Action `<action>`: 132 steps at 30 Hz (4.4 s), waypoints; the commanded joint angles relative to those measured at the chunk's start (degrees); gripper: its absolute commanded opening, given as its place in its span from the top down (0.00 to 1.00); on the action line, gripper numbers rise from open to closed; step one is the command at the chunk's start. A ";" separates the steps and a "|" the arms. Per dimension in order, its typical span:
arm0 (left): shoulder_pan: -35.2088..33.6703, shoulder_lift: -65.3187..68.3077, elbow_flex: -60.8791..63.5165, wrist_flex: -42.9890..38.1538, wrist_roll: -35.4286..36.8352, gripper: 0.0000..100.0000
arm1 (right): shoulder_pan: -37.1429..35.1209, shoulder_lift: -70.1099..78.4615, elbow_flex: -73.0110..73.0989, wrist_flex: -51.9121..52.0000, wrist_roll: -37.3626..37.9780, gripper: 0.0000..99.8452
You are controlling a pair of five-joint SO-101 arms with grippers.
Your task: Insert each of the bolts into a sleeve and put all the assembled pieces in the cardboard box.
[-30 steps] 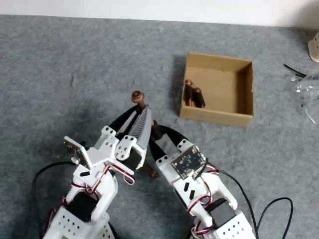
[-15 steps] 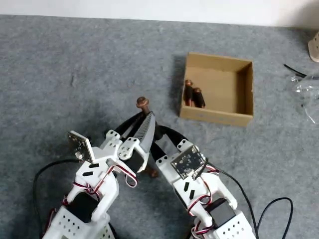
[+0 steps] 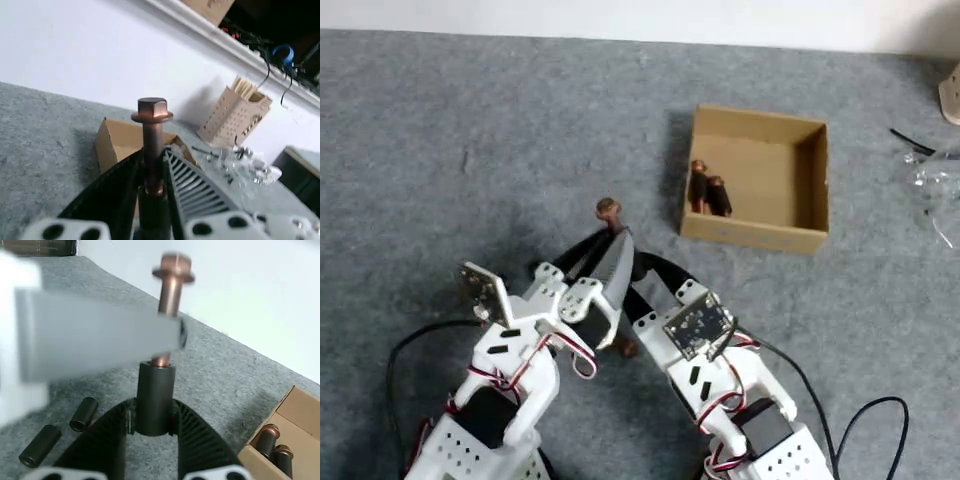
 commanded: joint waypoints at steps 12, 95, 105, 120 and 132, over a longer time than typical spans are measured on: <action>-1.45 -0.48 1.19 1.05 0.35 0.99 | 2.59 -0.84 7.34 -0.40 0.70 1.00; -21.32 -0.84 -6.20 6.95 4.04 0.83 | 8.22 -0.75 7.34 -0.57 0.70 1.00; -20.44 -0.40 1.19 -1.49 1.58 0.99 | 14.29 -0.40 7.34 -2.42 0.44 1.00; -25.98 -0.92 1.10 13.71 -39.03 0.99 | 24.48 -0.31 7.34 -1.54 0.88 1.00; -26.07 -0.48 1.10 13.89 -36.75 0.99 | 22.02 32.40 -16.92 -3.56 7.21 1.00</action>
